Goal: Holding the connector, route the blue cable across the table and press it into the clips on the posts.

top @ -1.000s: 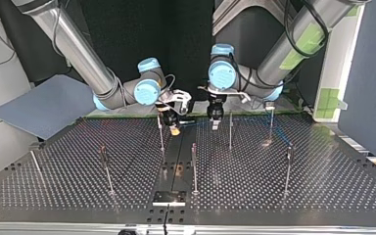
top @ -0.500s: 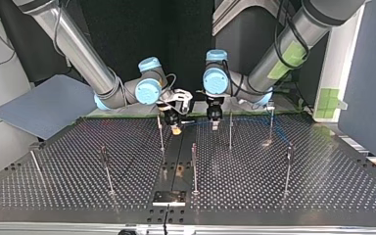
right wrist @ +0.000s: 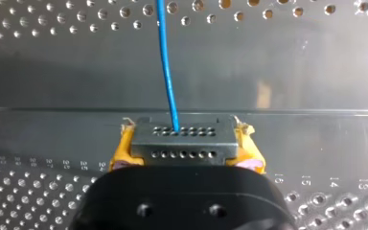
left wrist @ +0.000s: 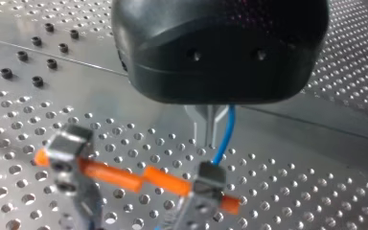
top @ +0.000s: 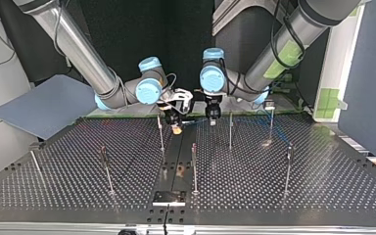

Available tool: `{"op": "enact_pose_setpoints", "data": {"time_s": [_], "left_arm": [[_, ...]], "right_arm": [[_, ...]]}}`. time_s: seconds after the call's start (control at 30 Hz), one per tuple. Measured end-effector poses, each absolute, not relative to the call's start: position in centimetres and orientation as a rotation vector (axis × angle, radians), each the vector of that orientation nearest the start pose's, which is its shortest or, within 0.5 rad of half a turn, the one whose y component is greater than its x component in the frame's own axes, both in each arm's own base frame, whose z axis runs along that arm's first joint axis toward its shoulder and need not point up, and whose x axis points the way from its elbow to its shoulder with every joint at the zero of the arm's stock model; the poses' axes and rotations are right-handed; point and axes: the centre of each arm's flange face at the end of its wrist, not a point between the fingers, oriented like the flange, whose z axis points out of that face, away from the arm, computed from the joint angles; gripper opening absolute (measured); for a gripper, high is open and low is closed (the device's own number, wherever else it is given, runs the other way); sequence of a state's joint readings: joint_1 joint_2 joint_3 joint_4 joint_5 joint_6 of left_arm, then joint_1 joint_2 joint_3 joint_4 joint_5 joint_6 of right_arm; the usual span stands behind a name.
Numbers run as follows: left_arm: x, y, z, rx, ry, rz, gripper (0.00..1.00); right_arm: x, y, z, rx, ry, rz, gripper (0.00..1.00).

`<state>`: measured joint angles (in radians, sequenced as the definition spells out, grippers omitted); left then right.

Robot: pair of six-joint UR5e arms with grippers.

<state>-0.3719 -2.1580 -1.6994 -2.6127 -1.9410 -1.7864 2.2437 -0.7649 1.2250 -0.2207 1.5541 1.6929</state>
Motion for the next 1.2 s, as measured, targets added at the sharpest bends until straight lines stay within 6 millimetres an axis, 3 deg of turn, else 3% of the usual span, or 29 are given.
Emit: {"op": "enact_pose_setpoints", "data": {"time_s": [0.2,0.37,0.73,1.2], "left_arm": [[52.5,-30.9,14.4,-0.156,1.756,-0.116,0.0],[52.0,-30.4,15.2,-0.175,1.762,-0.098,0.0],[50.1,-30.2,18.9,-0.171,1.731,-0.133,0.0],[48.4,-30.3,25.4,-0.161,1.66,-0.17,0.0]], "right_arm": [[55.8,-48.8,16.7,-2.565,1.414,-2.09,0.0],[55.3,-48.8,19.0,-2.564,1.427,-2.088,0.0],[55.2,-47.6,25.0,-2.533,1.387,-2.172,0.0],[53.3,-45.6,28.6,-2.593,1.383,-2.108,0.0]]}}
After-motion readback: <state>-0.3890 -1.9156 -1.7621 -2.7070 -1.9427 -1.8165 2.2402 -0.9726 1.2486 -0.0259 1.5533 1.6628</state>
